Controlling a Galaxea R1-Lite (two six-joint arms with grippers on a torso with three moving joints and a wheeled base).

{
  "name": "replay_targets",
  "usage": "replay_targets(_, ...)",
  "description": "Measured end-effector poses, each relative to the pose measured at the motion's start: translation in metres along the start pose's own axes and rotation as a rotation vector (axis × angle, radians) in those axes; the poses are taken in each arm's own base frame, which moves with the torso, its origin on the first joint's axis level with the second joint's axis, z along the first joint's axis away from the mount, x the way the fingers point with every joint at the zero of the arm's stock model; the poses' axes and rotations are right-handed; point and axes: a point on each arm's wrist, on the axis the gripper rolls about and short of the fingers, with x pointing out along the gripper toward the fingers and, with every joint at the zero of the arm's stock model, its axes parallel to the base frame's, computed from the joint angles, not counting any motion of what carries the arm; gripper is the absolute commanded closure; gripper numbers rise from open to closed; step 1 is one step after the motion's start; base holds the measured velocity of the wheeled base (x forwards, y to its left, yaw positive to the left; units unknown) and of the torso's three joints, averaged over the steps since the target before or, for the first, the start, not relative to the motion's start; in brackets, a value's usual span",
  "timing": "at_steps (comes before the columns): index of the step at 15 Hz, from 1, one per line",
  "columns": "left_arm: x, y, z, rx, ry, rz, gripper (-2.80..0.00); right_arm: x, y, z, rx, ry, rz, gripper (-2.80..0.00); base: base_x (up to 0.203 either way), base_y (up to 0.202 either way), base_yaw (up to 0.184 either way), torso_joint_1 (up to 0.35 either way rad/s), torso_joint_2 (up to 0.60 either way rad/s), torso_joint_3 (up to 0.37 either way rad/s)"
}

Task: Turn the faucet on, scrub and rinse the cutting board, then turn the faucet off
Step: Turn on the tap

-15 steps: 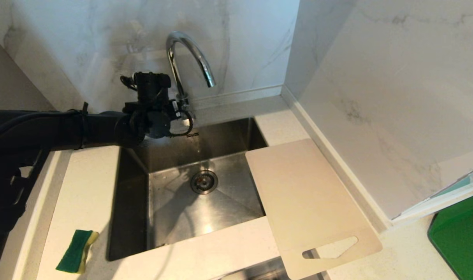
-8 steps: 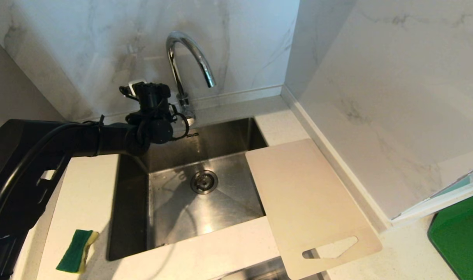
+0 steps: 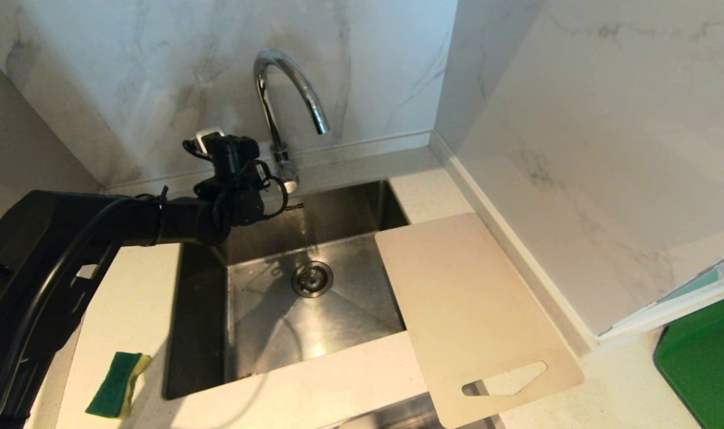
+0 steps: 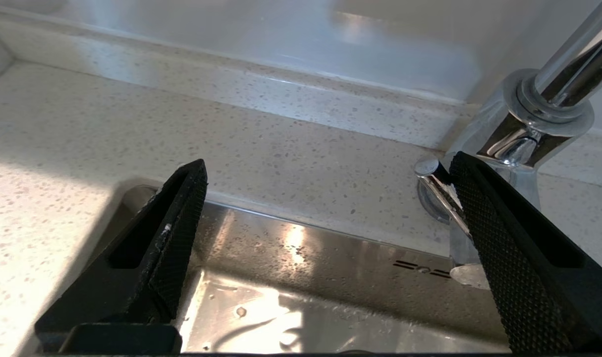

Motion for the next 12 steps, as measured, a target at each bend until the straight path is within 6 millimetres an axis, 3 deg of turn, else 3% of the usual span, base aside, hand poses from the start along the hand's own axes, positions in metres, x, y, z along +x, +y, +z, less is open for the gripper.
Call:
replay_targets(6, 0.006, 0.005, -0.006, 0.015, 0.018, 0.002, -2.80, 0.000, 0.000, 0.000, 0.000, 0.000, -0.001, 0.00, 0.000, 0.000, 0.000, 0.000, 0.00, 0.000)
replay_targets(12, -0.003, 0.001, -0.012, 0.054, 0.076, 0.001, -2.80, 0.000, 0.000, 0.000, 0.000, 0.000, -0.001, 0.00, 0.000, 0.000, 0.000, 0.000, 0.00, 0.000)
